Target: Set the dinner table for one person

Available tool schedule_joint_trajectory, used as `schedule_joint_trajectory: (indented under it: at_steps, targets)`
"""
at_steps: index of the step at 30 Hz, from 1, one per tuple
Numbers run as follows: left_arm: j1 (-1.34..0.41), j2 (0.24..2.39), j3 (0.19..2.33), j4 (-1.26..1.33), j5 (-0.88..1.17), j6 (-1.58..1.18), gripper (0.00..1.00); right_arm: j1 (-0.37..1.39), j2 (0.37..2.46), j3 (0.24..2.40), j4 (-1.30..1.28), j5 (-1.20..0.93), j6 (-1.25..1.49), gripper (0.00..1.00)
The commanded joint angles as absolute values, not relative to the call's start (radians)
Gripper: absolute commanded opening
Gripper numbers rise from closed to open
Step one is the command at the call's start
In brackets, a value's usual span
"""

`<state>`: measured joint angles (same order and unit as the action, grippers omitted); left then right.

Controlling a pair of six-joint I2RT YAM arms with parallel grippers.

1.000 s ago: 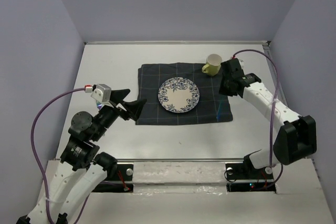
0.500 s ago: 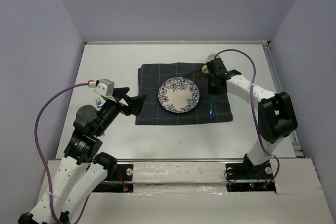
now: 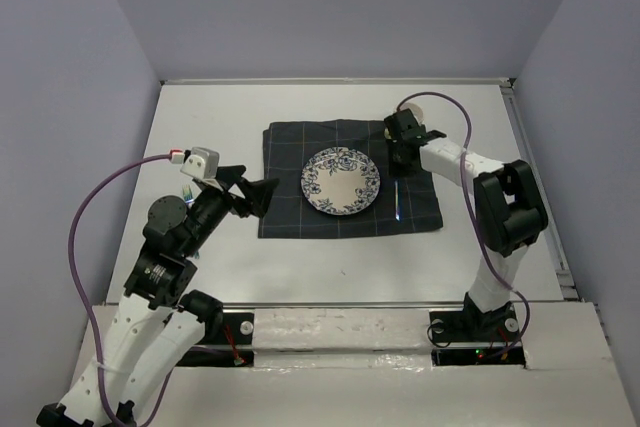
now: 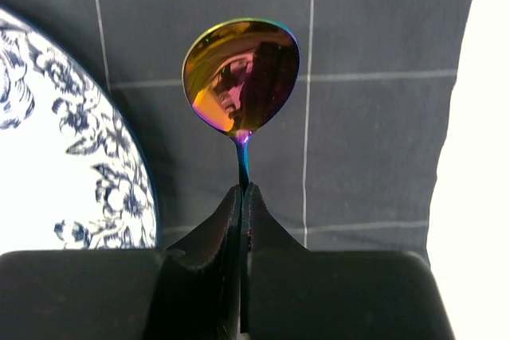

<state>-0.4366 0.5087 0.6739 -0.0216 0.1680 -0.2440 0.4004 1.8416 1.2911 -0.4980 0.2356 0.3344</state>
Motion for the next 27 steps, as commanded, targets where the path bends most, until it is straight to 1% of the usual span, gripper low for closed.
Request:
schedule_joint_trajectory:
  at_steps: [1,6,9,16,19,27]
  targets:
    - [-0.431,0.523,0.69,0.008,0.175,-0.238,0.99,0.402,1.885,1.345,-0.437,0.259,0.311,0.0]
    - [-0.428,0.526,0.689,0.008,0.175,-0.239,0.99,0.402,1.858,1.359,-0.462,0.206,0.308,0.0]
    - [-0.425,0.526,0.689,0.009,0.179,-0.242,0.99,0.402,1.867,1.408,-0.541,0.18,0.298,0.0]
    - [-0.417,0.534,0.687,0.011,0.186,-0.242,0.99,0.402,1.953,1.453,-0.551,0.245,0.311,0.0]
    - [-0.416,0.537,0.686,0.011,0.184,-0.242,0.99,0.402,1.983,1.447,-0.517,0.274,0.314,0.0]
    - [-0.413,0.545,0.686,0.012,0.186,-0.244,0.99,0.402,1.987,1.411,-0.471,0.333,0.325,0.0]
